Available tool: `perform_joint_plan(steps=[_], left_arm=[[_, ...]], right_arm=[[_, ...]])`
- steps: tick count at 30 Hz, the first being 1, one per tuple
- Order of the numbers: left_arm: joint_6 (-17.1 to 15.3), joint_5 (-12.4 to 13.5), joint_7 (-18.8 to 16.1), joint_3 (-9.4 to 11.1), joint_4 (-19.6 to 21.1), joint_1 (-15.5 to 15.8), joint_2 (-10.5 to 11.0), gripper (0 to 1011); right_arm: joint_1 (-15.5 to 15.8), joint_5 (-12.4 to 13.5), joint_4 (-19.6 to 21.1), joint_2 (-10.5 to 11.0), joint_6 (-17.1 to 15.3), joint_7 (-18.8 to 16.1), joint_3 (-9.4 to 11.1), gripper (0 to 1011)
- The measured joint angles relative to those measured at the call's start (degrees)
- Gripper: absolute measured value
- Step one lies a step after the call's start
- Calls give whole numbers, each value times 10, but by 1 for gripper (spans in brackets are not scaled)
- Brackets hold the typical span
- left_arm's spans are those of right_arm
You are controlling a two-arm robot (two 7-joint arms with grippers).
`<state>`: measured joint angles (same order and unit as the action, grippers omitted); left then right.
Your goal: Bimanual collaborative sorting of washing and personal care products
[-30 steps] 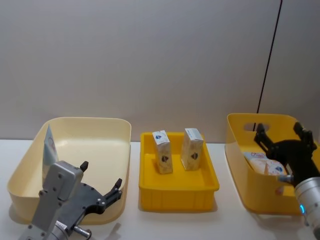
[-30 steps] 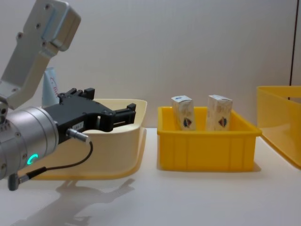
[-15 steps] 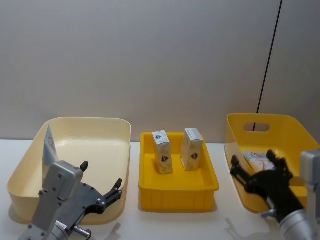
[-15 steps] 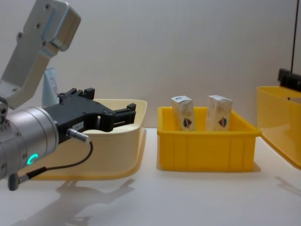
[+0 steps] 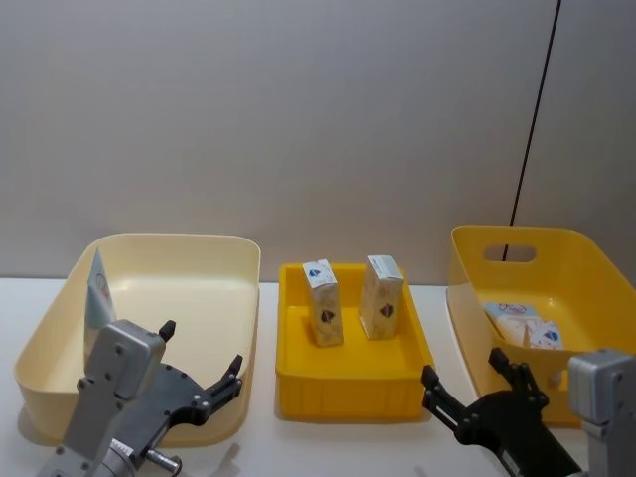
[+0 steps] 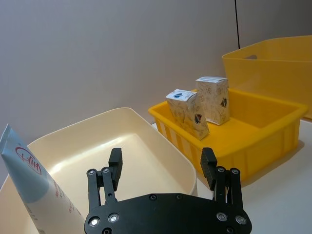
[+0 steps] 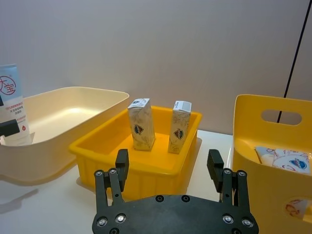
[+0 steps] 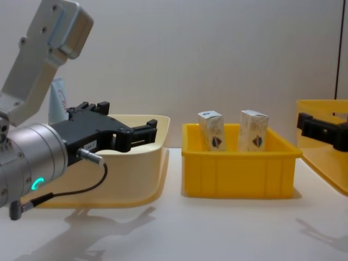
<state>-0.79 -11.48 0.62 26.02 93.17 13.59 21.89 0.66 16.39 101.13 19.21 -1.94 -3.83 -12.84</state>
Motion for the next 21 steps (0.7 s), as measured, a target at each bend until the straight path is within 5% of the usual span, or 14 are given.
perform_joint_plan(steps=[21], left_arm=[[0,0,0,0,0,0,0,1003]], right_arm=[[2,1,1,1,0,0,-1,1001]])
